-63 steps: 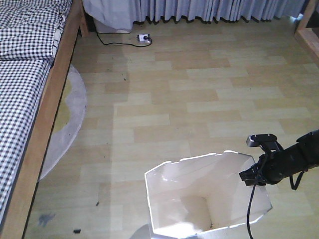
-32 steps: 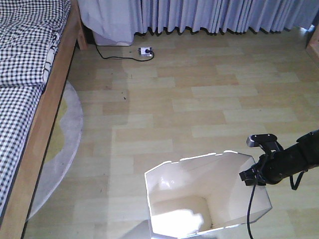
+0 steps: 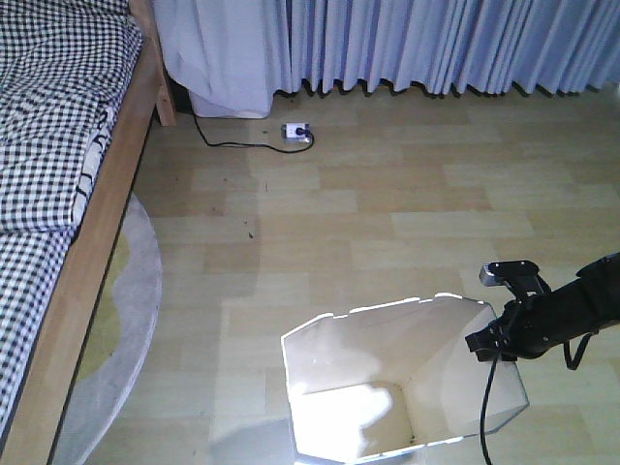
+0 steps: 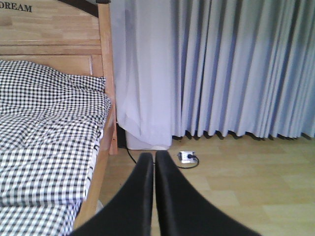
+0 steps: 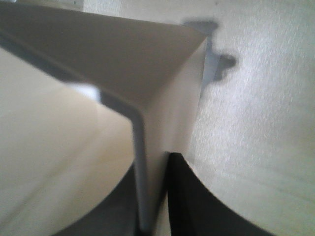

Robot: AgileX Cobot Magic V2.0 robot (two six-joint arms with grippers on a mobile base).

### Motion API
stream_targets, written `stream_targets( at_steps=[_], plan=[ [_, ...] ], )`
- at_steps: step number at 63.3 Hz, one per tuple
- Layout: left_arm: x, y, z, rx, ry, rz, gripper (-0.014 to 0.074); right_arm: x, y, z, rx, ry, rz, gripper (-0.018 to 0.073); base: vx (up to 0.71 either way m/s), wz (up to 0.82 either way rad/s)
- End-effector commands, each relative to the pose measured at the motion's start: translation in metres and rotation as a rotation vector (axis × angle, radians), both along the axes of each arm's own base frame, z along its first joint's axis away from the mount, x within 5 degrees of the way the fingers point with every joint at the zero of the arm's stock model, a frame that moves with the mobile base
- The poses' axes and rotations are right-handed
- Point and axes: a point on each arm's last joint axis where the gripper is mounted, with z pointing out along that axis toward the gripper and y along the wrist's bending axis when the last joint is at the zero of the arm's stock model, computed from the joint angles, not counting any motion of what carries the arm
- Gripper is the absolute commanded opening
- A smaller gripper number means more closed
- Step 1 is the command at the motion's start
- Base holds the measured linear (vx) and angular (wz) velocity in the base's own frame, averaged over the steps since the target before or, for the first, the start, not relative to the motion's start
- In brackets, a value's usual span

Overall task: Move trash bin to bedside with robot
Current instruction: 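Drive forward alongside the bed carrying the bin in the right gripper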

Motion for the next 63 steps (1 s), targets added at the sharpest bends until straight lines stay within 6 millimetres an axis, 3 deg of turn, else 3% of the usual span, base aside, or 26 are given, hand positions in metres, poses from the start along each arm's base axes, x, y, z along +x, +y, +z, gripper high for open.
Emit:
stream_targets(
  at_steps=[1,63],
  plan=[
    [0.0006,-0.0002,-0.0025,-0.017,-0.054,-0.002,-0.0006,0.0071,0.0101,0.0251,0.149,-0.037,-0.011,-0.0006,0.43,0.11],
    [0.0006,-0.0002,-0.0025,-0.017,-0.054,-0.002,-0.0006,0.0071,0.0101,0.0251,0.149,-0.037,-0.011,-0.0006,0.41,0.04]
  ],
)
